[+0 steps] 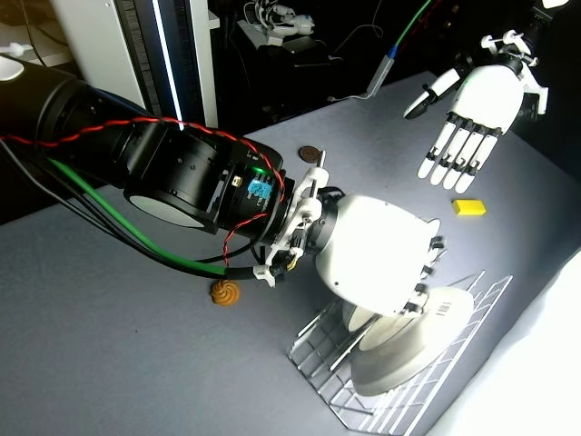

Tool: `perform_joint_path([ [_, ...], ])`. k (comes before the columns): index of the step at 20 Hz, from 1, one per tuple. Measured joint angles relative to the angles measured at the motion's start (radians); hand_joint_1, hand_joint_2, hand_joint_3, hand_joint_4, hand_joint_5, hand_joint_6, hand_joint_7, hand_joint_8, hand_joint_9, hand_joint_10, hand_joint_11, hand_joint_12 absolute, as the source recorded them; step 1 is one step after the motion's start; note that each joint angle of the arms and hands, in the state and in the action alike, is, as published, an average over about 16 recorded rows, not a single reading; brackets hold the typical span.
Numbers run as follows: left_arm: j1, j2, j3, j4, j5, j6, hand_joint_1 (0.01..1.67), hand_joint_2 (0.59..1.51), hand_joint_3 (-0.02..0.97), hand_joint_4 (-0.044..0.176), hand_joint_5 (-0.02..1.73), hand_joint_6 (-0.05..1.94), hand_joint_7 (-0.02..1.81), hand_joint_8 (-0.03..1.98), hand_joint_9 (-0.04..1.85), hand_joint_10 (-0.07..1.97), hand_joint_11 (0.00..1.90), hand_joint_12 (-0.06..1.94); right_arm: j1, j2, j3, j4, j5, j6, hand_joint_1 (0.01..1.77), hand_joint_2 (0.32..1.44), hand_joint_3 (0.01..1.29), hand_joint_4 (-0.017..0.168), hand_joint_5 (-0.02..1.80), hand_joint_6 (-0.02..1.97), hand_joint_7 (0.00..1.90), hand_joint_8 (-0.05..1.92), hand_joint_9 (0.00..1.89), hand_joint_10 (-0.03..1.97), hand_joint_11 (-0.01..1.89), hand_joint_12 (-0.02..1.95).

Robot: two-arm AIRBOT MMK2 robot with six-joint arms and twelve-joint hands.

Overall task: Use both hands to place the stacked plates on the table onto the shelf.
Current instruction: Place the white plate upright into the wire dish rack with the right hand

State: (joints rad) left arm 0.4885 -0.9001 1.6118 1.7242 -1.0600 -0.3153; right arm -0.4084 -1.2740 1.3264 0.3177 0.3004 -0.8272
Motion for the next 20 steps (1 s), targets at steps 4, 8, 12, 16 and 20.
perform_joint_path([
  [4, -0.001, 0.000, 0.000, 0.000, 0.000, 0.000, 0.01, 1.151, 0.013, 0.005, 0.11, 0.01, 0.13, 0.02, 0.10, 0.00, 0.02, 0.21, -0.007, -0.003, 0.007, 0.002, 0.002, 0.003, 1.21, 1.03, 0.01, -0.003, 0.94, 0.89, 1.13, 0.27, 1.11, 0.25, 0.77, 1.22],
  [8, -0.001, 0.000, 0.000, 0.000, 0.000, 0.001, 0.01, 1.150, 0.013, 0.005, 0.10, 0.01, 0.12, 0.02, 0.09, 0.00, 0.02, 0.21, -0.008, -0.004, 0.009, 0.004, -0.002, 0.008, 1.17, 1.03, 0.01, -0.003, 0.91, 0.67, 1.09, 0.06, 1.09, 0.17, 0.74, 1.20],
  [12, -0.002, 0.000, -0.001, 0.000, -0.001, 0.002, 0.01, 1.150, 0.013, 0.005, 0.10, 0.01, 0.12, 0.02, 0.09, 0.00, 0.02, 0.21, -0.008, -0.004, 0.009, 0.006, -0.007, 0.012, 1.12, 1.04, 0.01, -0.005, 0.89, 0.45, 1.04, 0.01, 1.06, 0.13, 0.69, 1.20],
  [16, -0.002, 0.000, -0.001, 0.000, -0.002, 0.003, 0.01, 1.149, 0.013, 0.005, 0.10, 0.01, 0.11, 0.02, 0.09, 0.00, 0.02, 0.20, -0.008, -0.004, 0.009, 0.008, -0.011, 0.017, 1.08, 1.04, 0.01, -0.006, 0.85, 0.23, 0.96, 0.01, 1.03, 0.12, 0.65, 1.21],
  [20, -0.002, 0.000, -0.001, 0.000, -0.002, 0.005, 0.01, 1.150, 0.012, 0.005, 0.09, 0.01, 0.11, 0.02, 0.09, 0.00, 0.02, 0.21, -0.008, -0.004, 0.008, 0.010, -0.013, 0.019, 1.04, 1.04, 0.01, -0.007, 0.81, 0.05, 0.87, 0.01, 0.98, 0.12, 0.57, 1.22],
])
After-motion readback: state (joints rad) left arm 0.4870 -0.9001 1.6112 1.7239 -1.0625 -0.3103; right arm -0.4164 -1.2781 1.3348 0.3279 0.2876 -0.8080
